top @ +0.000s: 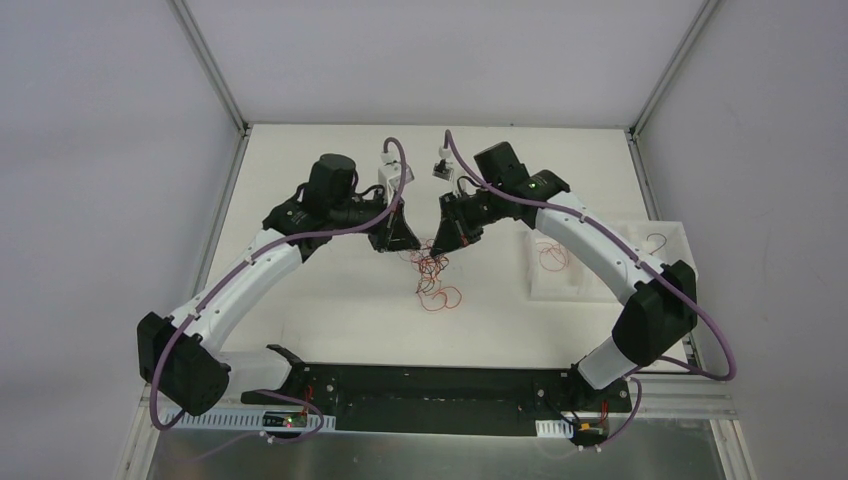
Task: Untangle the cables
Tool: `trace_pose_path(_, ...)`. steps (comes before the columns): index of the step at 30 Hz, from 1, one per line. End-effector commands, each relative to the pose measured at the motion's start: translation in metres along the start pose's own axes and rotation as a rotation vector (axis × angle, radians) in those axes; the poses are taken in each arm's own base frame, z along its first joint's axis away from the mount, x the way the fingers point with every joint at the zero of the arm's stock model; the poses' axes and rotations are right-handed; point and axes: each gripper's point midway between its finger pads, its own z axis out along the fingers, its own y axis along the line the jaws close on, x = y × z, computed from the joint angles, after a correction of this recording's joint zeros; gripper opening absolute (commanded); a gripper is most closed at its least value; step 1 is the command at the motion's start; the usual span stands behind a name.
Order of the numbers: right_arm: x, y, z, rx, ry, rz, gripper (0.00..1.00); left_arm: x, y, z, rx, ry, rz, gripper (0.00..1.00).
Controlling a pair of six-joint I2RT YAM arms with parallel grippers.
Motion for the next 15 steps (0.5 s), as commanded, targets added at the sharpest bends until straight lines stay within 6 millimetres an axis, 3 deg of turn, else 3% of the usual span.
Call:
trace_pose_path(1, 0.01, -0.021, 0.007, 0.069, 0.014, -0.03, 0.08, -0.058, -0.022, -0.022, 0.007, -0.128, 0.02, 0.0)
trace_pose_path(6, 0.024, -0.059, 0.021, 0.155, 0.045, -0.002, 0.13, -0.105, -0.04, -0.048, 0.011, -0.238, 0.043, 0.0)
trace_pose_path(15, 0.035, -0.129, 0.038, 0.3, 0.076, 0.076, 0.13, -0.186, -0.057, -0.11, -0.015, -0.455, 0.116, 0.0)
